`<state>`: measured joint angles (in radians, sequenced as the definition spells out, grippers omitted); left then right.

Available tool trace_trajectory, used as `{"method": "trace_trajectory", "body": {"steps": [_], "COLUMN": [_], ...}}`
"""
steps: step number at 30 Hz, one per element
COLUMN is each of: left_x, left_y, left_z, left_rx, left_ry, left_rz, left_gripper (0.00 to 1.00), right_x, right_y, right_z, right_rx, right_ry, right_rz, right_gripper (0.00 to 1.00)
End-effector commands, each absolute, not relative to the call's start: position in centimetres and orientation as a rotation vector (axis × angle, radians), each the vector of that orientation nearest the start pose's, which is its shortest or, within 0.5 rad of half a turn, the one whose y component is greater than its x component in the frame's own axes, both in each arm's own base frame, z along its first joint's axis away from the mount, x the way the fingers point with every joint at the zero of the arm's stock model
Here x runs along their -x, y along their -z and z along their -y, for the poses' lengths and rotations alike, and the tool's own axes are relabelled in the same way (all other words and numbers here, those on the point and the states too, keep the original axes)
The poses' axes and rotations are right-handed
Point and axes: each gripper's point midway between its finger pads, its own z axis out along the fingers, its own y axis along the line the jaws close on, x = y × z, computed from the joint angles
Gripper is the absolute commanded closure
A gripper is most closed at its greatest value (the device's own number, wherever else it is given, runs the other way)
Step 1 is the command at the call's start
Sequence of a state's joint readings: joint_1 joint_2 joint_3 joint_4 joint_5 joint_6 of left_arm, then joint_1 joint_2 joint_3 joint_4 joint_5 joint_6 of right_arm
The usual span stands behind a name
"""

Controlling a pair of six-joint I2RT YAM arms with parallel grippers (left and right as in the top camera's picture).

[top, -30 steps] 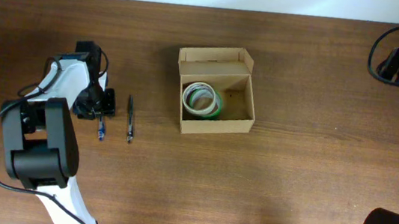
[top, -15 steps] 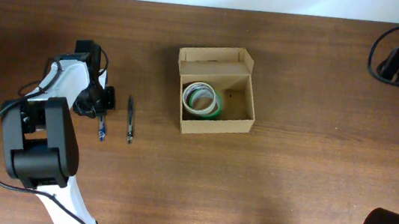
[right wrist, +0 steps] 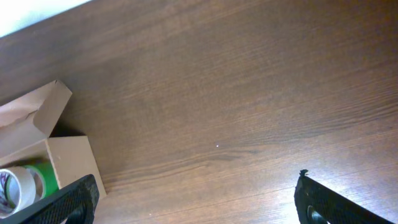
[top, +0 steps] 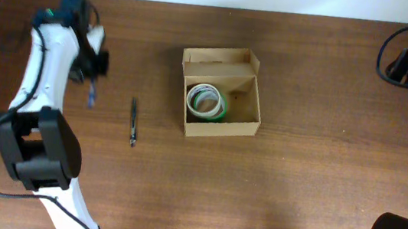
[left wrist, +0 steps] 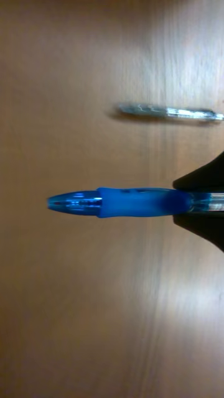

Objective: Pack container
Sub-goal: 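Place the blue pen into the box and release it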

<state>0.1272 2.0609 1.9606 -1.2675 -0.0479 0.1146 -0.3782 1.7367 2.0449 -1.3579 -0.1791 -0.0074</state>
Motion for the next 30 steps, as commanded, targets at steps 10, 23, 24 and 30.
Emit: {"method": "trace_trajectory", "body": {"steps": [10, 23, 24, 30], "left_x": [-40.6, -36.0, -36.3, -36.7], "left_y": [-31.7, -13.6, -12.7, -10.0], "left_z": [16.3, 25.8, 26.3, 27.0], "left_rx": [-1.491, -2.191, -2.163, -2.139], "left_ry": [0.128, 0.110, 0.111, 0.125], "left_rz": [-2.107, -2.126, -2.149, -2.221], "left_gripper": [0.98, 0.98, 0.98, 0.98], "right_x": [-38.4, -38.4, -38.4, -38.4], "right_y": [-29.4, -29.4, -29.4, -29.4], "right_z": [11.9, 11.9, 11.9, 11.9], "right_rx": [-0.420, -0.420, -0.420, -0.420], "right_ry": [-0.107, -0.107, -0.107, -0.107], "right_rz": [-2.561, -2.561, -2.561, -2.561], "right_gripper": [0.01, 0.01, 0.01, 0.01]}}
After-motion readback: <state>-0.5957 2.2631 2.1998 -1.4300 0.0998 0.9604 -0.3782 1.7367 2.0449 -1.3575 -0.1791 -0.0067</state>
